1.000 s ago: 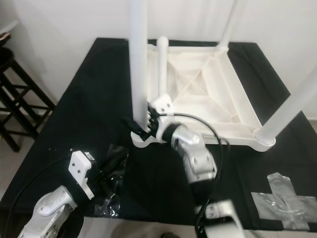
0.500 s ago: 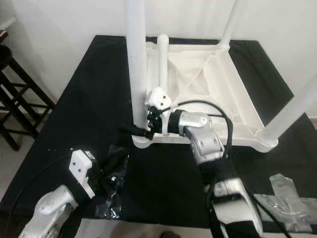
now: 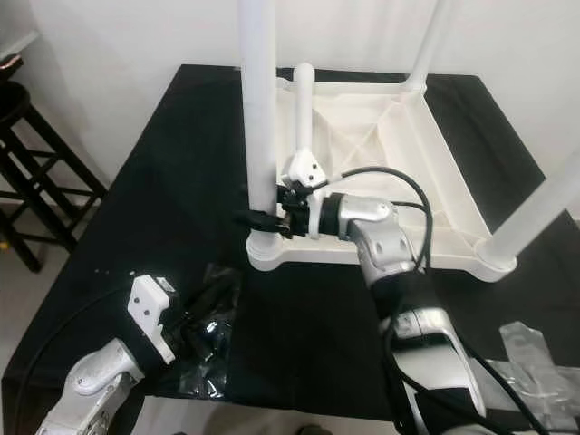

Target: Building children table

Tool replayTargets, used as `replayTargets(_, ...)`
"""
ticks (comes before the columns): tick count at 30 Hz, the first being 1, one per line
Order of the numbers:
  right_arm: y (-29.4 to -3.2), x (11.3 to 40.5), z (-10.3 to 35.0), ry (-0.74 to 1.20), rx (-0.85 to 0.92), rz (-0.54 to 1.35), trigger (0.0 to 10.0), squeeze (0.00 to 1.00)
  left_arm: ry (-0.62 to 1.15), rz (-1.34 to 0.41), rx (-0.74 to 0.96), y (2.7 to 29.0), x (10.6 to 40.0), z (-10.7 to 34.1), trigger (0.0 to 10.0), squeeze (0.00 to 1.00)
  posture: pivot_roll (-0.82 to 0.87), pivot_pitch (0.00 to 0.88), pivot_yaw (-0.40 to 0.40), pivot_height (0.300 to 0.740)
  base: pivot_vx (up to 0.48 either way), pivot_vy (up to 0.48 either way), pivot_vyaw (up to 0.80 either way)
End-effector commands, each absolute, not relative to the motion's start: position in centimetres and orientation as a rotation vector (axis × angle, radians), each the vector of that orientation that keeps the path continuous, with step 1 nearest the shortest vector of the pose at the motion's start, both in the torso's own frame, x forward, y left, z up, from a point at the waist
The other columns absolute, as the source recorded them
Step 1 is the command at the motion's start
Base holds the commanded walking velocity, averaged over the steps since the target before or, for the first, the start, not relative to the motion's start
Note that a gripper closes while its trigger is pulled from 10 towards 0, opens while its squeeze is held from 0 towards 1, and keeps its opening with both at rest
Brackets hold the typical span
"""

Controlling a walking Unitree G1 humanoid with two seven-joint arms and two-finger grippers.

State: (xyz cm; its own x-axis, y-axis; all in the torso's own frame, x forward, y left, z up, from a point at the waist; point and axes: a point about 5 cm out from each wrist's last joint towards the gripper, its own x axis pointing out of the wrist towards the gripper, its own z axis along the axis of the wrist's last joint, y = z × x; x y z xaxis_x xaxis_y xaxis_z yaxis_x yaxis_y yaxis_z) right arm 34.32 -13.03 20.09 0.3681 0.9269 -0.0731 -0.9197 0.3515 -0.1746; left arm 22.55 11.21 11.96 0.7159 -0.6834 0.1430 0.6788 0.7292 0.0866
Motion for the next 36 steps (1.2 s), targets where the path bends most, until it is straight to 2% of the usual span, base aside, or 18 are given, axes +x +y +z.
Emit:
replayTargets(1, -12.4, 33.6, 18.2, -0.044, -0.215, 1.113, 0.0, 0.0, -0.149, -0.761, 0.032, 11.3, 22.3, 11.6, 10.0, 0.0, 0.01, 0.133, -0.007, 0.74, 0.0, 0.0, 0.0)
replayTargets(3, -12.3, 33.6, 17.9, -0.061, -0.222, 1.058, 0.0, 0.0, -0.148, -0.761, 0.032, 11.3, 22.2, 11.6, 10.0, 0.0, 0.01, 0.132, -0.009, 0.74, 0.0, 0.0, 0.0)
replayTargets(4, -11.5, 33.8, 16.8, -0.069, -0.033, 0.65, 0.0, 0.0, -0.147, -0.761, 0.036, 11.5, 22.2, 11.6, 10.0, 0.0, 0.02, 0.137, -0.01, 0.74, 0.0, 0.0, 0.0)
replayTargets(5, -11.5, 33.8, 16.8, -0.069, -0.033, 0.65, 0.0, 0.0, -0.147, -0.761, 0.036, 11.5, 22.2, 11.6, 10.0, 0.0, 0.02, 0.137, -0.01, 0.74, 0.0, 0.0, 0.0)
replayTargets(6, -11.5, 33.8, 16.5, -0.054, 0.02, 0.542, 0.0, 0.0, -0.147, -0.761, 0.037, 11.5, 22.2, 11.6, 10.0, 0.0, 0.02, 0.137, -0.01, 0.74, 0.0, 0.0, 0.0)
replayTargets(9, -9.0, 30.5, 14.9, -0.031, -0.024, 0.567, 0.0, 0.0, -0.146, -0.759, 0.04, 11.7, 22.2, 11.6, 10.0, 0.0, 0.01, 0.143, 0.01, 0.74, 0.0, 0.0, 0.0)
replayTargets(17, -9.8, 31.4, 14.9, 0.003, -0.114, 0.48, 0.0, 0.0, -0.14, -0.765, 0.045, 11.7, 22.3, 11.6, 10.0, 0.0, 0.01, 0.135, 0.002, 0.74, 0.0, 0.0, 0.0)
replayTargets(18, -9.6, 31.4, 15.0, 0.008, -0.121, 0.439, 6.9, 0.0, -0.144, -0.756, 0.045, 11.8, 22.4, 11.6, 10.0, 0.0, 0.01, 0.137, 0.002, 0.74, 0.0, 0.0, 0.0)
replayTargets(21, -9.6, 31.4, 15.2, 0.011, -0.126, 0.406, 6.9, 0.0, -0.146, -0.752, 0.045, 11.8, 22.4, 11.6, 10.0, 0.0, 0.01, 0.137, 0.002, 0.74, 0.0, 0.0, 0.0)
replayTargets(22, -9.5, 31.4, 15.3, 0.016, -0.106, 0.422, 10.0, 0.0, -0.146, -0.752, 0.045, 11.8, 22.4, 11.6, 10.0, 0.0, 0.01, 0.137, 0.001, 0.74, 0.0, 0.0, 0.0)
replayTargets(25, -9.6, 31.4, 15.8, 0.008, -0.083, 0.441, 10.0, 0.0, -0.146, -0.754, 0.044, 11.7, 22.4, 11.6, 10.0, 0.0, 0.01, 0.136, 0.001, 0.74, 0.0, 0.0, 0.0)
replayTargets(26, -9.6, 31.6, 16.3, -0.002, -0.083, 0.468, 10.0, 1.0, -0.145, -0.757, 0.043, 11.7, 22.4, 11.6, 10.0, 0.0, 0.0, 0.135, 0.004, 0.74, 0.0, 0.0, 0.0)
replayTargets(30, -9.5, 32.0, 17.6, -0.044, -0.105, 0.575, 10.0, 1.0, -0.144, -0.763, 0.041, 11.6, 22.4, 11.6, 10.0, 0.0, 0.01, 0.136, 0.003, 0.74, 0.0, 0.0, 0.0)
replayTargets(31, -9.6, 32.2, 18.7, -0.077, -0.129, 0.712, 10.0, 0.55, -0.145, -0.765, 0.039, 11.5, 22.4, 11.6, 10.0, 0.0, 0.01, 0.135, 0.002, 0.74, 0.0, 0.0, 0.0)
replayTargets(32, -9.7, 32.3, 19.4, -0.096, -0.148, 0.804, 10.0, 0.55, -0.145, -0.766, 0.038, 11.5, 22.4, 11.6, 10.0, 0.0, 0.01, 0.135, 0.002, 0.74, 0.0, 0.0, 0.0)
replayTargets(33, -10.0, 32.4, 19.9, -0.101, -0.164, 0.9, 10.0, 0.0, -0.146, -0.766, 0.038, 11.4, 22.4, 11.6, 10.0, 0.0, 0.01, 0.132, -0.001, 0.74, 0.0, 0.0, 0.0)
replayTargets(36, -10.4, 32.6, 20.1, -0.097, -0.183, 0.971, 10.0, 0.0, -0.147, -0.766, 0.037, 11.4, 22.4, 11.6, 10.0, 0.0, 0.01, 0.13, -0.006, 0.74, 0.0, 0.0, 0.0)
